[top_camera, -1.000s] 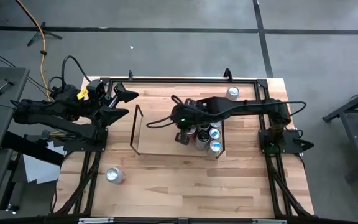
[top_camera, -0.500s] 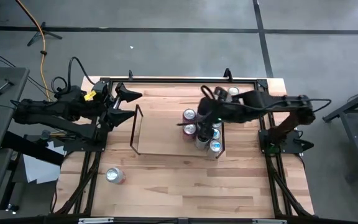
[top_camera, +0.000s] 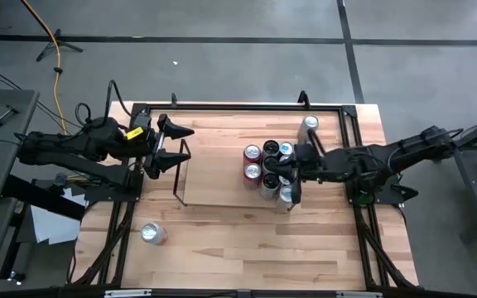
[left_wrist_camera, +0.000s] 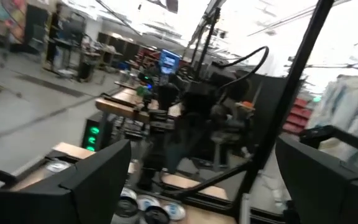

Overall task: Place canned beverage on shelf
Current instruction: Put the pink soda can on the shelf

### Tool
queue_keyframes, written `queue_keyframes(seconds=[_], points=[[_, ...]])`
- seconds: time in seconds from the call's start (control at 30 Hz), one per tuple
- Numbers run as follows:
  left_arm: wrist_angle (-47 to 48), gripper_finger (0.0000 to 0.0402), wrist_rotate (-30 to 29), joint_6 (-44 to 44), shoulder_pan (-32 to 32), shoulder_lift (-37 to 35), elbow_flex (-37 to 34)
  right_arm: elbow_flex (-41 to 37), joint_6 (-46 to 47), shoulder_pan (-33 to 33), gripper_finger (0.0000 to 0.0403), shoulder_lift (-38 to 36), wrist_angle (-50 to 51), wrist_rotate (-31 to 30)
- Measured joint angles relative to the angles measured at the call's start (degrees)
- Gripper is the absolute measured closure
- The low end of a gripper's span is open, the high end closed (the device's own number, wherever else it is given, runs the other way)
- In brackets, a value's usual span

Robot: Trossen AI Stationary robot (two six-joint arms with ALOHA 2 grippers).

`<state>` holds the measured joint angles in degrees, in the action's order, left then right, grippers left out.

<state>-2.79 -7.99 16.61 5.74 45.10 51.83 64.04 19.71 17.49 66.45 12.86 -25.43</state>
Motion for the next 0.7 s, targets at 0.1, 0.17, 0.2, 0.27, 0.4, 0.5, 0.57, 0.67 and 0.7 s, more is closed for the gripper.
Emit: queue_keyframes(seconds=[0.1,0.17,0.2,0.27,0.4,0.5,0.57,0.67,0.7], points=[[0.1,0.0046,-1.8,-3.4,0.0,0.0,0.0,-3.4,-0.6,0.0,0.0403,-1.6,-8.9,0.0],[0.2,0.0046,-3.0,-5.1,0.0,0.0,-0.1,-4.2,-0.7,-0.2,0.0403,-1.8,-10.4,0.0],[-0.6,0.0046,-3.2,-5.3,0.0,0.2,-0.5,-4.2,-0.7,-0.3,0.0403,-1.8,-10.2,0.0],[-2.4,0.0046,-3.2,-5.3,0.0,0.4,-2.0,-4.2,-0.7,-0.3,0.0403,-1.8,-9.8,0.0],[-9.2,0.0046,-3.1,-3.3,0.0,0.9,-7.0,-4.2,-2.9,-0.6,0.0403,-1.6,-9.8,0.1],[-13.4,0.0046,-3.1,-0.7,0.0,1.4,-11.2,-4.2,-5.7,-1.1,0.0403,-1.6,-10.3,-0.7],[-16.3,0.0046,-3.4,-0.2,0.0,1.5,-13.2,-4.2,-8.0,-1.5,0.0403,-1.6,-10.1,-1.2],[-17.7,0.0046,-5.2,0.7,0.0,1.4,-14.6,-4.2,-7.6,-2.2,0.0403,-1.6,-10.3,-1.3],[-17.5,0.0046,-5.9,0.7,0.0,1.4,-14.7,-4.2,-6.7,-2.3,0.0403,-1.6,-10.4,-1.3]])
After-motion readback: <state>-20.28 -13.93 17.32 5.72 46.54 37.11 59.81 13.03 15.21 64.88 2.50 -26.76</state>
